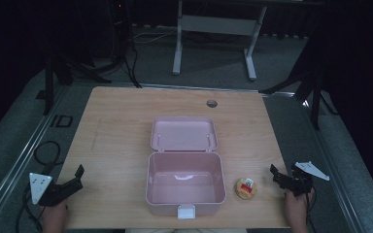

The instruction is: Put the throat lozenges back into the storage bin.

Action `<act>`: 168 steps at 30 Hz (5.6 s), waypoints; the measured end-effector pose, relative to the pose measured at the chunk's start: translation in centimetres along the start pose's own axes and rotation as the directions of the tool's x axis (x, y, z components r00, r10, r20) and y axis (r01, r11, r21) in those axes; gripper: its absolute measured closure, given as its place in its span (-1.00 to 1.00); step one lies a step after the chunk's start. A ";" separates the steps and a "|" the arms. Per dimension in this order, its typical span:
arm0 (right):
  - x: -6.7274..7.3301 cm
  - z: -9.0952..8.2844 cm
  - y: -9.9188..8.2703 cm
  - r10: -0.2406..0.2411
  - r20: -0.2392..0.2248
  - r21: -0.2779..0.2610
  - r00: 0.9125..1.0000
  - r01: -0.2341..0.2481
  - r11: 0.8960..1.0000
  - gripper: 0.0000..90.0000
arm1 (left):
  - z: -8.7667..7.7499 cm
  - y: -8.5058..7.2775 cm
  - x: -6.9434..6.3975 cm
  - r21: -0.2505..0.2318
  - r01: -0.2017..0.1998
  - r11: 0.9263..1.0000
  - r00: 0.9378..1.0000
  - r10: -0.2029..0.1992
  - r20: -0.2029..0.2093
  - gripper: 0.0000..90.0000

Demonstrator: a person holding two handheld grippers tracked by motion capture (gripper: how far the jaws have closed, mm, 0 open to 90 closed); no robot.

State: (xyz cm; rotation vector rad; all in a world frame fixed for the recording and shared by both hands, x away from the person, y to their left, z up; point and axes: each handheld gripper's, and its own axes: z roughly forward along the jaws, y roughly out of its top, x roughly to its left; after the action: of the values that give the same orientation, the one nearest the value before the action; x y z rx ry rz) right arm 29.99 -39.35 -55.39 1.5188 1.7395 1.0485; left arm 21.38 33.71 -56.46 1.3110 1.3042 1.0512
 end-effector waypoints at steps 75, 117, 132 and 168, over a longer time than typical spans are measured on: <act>9.4 1.1 5.6 -0.423 -0.762 0.451 0.491 0.870 0.198 -0.70 | 0.0 0.0 0.2 0.006 0.018 1.000 0.999 -0.018 0.035 -0.99; 15.2 0.4 10.2 -0.436 -0.839 0.329 0.327 0.941 0.073 -0.56 | 0.0 0.0 0.3 0.009 0.023 1.000 0.998 -0.024 0.050 -0.99; 17.2 -4.6 16.9 -0.487 -0.823 0.267 0.292 0.956 0.121 -0.56 | 0.1 0.0 0.3 0.010 0.027 1.000 0.998 -0.027 0.051 -0.99; 29.1 -4.0 16.5 -0.459 -0.886 0.052 0.075 0.997 0.061 -0.56 | 0.1 0.1 0.4 0.013 0.032 0.999 0.997 -0.033 0.063 -0.99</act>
State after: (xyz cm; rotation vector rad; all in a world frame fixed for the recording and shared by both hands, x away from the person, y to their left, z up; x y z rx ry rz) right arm 30.22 -10.85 -37.41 -0.1539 3.2029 0.1340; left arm 21.46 34.07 -56.44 1.3177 1.2816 0.9734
